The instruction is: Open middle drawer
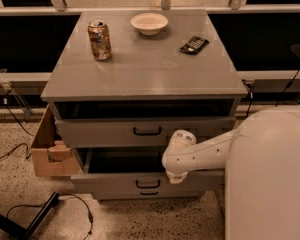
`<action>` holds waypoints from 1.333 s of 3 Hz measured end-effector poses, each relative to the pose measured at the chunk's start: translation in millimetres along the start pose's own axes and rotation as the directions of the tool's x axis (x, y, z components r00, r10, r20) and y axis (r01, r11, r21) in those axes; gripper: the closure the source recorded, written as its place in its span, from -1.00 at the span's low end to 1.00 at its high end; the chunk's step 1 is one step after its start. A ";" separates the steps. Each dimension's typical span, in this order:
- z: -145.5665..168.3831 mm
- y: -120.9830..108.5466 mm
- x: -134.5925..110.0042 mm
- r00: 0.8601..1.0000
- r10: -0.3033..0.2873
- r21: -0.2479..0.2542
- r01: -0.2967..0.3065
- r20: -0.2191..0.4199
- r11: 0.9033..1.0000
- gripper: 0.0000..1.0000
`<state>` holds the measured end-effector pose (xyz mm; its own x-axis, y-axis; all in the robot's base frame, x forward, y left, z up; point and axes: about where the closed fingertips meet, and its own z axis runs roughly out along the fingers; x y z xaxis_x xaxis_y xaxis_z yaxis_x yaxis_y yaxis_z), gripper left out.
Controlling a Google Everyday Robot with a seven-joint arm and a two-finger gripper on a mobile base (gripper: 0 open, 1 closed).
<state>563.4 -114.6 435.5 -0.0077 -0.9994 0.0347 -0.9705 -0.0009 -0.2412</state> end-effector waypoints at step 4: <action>4.2 4.2 1.1 1.000 -0.004 -0.011 0.004 0.002 1.000 -1.00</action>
Offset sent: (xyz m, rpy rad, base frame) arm -0.0007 -0.0004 -0.0009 -0.0005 0.0019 -0.0002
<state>560.4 -115.8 430.4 -0.0033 -0.9994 0.0343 -0.9731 -0.0047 -0.2303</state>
